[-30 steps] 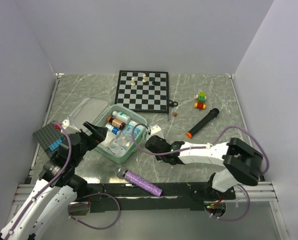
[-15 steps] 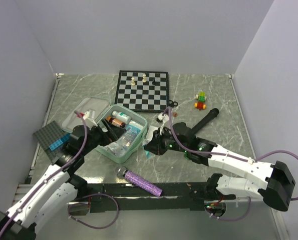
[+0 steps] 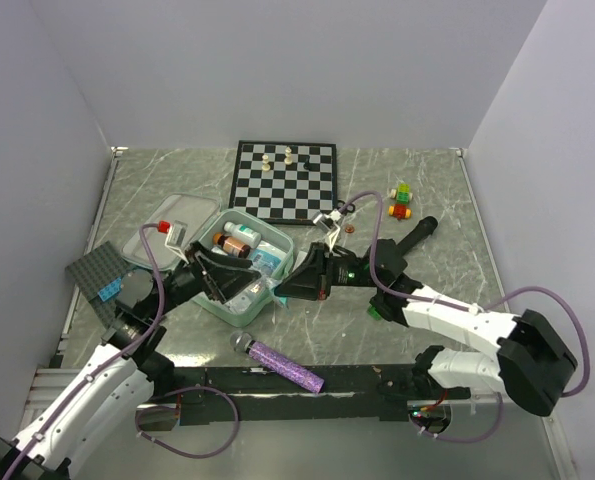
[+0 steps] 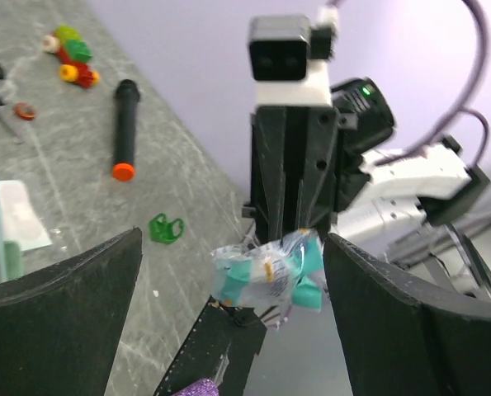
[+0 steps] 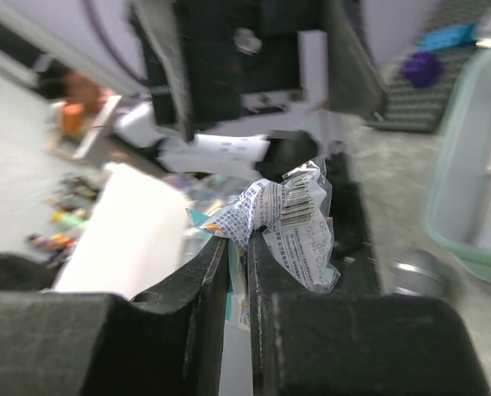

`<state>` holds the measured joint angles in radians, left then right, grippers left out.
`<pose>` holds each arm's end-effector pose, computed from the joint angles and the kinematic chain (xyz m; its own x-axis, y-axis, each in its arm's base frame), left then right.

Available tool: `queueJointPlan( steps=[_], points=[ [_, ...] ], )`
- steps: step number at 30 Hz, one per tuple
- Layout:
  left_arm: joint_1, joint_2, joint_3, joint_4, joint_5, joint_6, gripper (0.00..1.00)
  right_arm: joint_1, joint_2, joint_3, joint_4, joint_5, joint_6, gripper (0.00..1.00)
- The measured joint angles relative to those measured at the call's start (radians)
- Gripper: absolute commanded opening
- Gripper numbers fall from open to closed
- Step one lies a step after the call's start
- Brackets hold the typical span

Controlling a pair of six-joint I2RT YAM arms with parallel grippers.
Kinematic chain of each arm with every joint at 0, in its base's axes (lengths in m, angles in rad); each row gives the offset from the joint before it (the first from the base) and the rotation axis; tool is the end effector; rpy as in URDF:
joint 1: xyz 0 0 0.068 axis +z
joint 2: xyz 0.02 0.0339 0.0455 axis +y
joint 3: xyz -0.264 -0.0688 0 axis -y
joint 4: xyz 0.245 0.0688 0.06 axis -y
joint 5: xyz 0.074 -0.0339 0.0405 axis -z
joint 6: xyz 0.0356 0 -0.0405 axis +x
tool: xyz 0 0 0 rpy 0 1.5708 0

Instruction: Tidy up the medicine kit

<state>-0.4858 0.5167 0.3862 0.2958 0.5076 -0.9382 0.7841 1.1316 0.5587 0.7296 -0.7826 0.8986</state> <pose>0.1200 -0.0829 0.2888 -0.5850 -0.4881 -0.6477 0.6093 0.2626 -0.7482 0.1552 0.1902 0.2855 -0.7089 0.0766 -0.7012 -0.7053 -0.0799 0.7043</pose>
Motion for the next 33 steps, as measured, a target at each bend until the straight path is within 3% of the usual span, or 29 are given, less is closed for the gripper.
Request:
queueJointPlan(
  steps=[4,10,19,24,28,31,33],
  points=[
    [0.0,0.0,-0.055,0.119,0.064,-0.025,0.95,-0.013,0.08,-0.003,0.237,-0.077,0.153,0.14],
    [0.0,-0.003,-0.11,0.241,0.124,-0.06,0.97,-0.016,0.134,-0.002,0.406,-0.138,0.288,0.14],
    [-0.01,0.037,-0.113,0.427,0.214,-0.107,0.95,-0.016,0.142,0.018,0.484,-0.17,0.353,0.13],
    [-0.071,0.094,-0.109,0.429,0.233,-0.093,0.88,-0.016,0.153,0.03,0.481,-0.169,0.352,0.12],
    [-0.142,0.113,-0.076,0.351,0.219,-0.038,0.75,-0.016,0.154,0.03,0.47,-0.169,0.342,0.11],
    [-0.167,0.109,-0.059,0.323,0.198,-0.011,0.5,-0.016,0.154,0.03,0.457,-0.168,0.334,0.11],
    [-0.172,0.109,-0.048,0.302,0.177,0.013,0.4,-0.016,0.154,0.03,0.451,-0.168,0.33,0.11]
  ],
)
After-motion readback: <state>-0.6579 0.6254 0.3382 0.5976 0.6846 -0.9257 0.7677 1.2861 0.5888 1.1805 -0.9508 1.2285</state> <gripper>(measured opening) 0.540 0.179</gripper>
